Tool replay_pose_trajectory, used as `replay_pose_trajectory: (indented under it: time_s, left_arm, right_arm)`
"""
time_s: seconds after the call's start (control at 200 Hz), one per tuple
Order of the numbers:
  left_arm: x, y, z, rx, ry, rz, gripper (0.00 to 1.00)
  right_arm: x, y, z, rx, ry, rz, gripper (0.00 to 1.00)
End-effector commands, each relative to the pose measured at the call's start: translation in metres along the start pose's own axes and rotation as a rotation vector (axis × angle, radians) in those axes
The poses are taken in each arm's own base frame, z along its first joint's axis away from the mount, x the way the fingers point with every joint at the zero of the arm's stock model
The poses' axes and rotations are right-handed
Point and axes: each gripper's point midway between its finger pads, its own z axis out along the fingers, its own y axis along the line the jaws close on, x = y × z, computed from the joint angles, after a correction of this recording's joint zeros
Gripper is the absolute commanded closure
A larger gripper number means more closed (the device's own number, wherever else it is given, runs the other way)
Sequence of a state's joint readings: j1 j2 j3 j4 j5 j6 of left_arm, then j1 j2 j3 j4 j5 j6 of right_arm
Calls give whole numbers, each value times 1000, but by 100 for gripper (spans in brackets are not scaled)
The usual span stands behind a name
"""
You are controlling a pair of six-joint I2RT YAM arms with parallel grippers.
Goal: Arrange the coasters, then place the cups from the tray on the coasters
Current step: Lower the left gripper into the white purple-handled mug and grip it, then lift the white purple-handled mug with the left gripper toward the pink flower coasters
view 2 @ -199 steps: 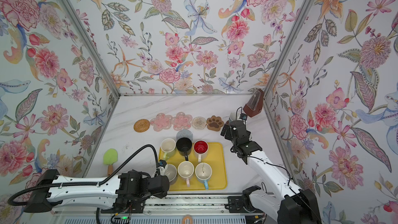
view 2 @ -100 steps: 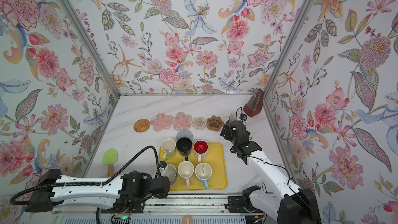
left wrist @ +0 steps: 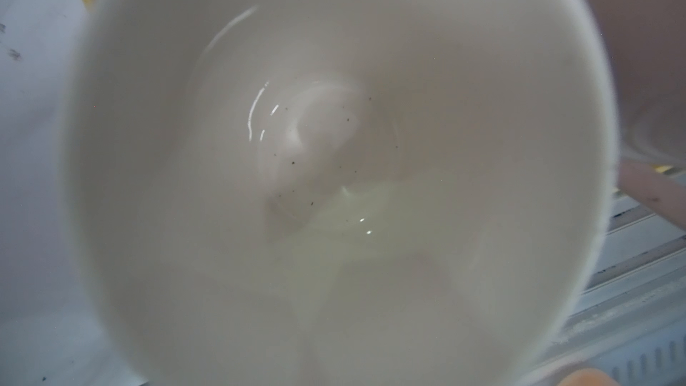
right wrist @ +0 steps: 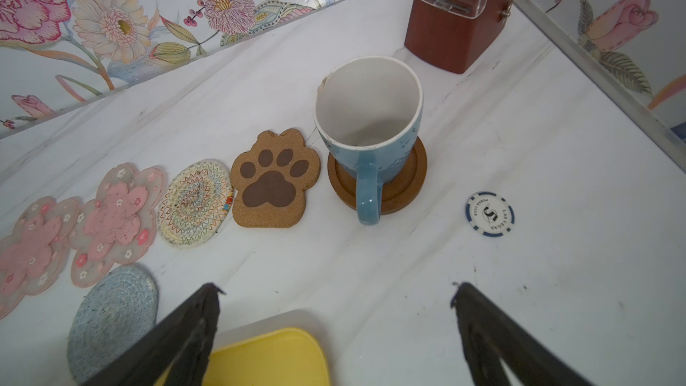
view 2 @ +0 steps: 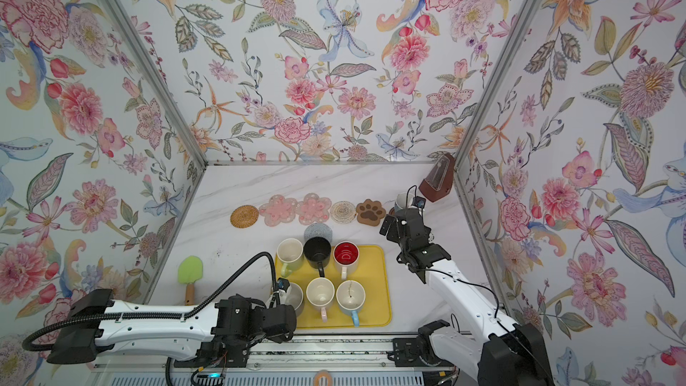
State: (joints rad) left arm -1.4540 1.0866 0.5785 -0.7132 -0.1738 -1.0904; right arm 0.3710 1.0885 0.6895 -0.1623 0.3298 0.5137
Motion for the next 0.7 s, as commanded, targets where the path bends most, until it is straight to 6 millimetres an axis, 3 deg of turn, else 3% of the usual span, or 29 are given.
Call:
replay_pose_trajectory:
  time_s: [0.0, 0.405, 0.555, 0.696]
  left_arm:
    - [-6, 7, -4, -46, -28, 4, 77]
    - [-20, 24, -23, -79, -108, -10, 100]
    - [-26, 33, -32, -92, -143, -24, 100]
    - [-34, 53, -42, -160, -182, -23, 100]
  right_arm:
    - [4, -3, 0, 8, 0, 3, 1]
    - [5, -1, 2, 4, 7, 5, 1]
    - [6, -2, 2, 3, 8, 7, 1]
    - [6, -1, 2, 2, 9, 5, 1]
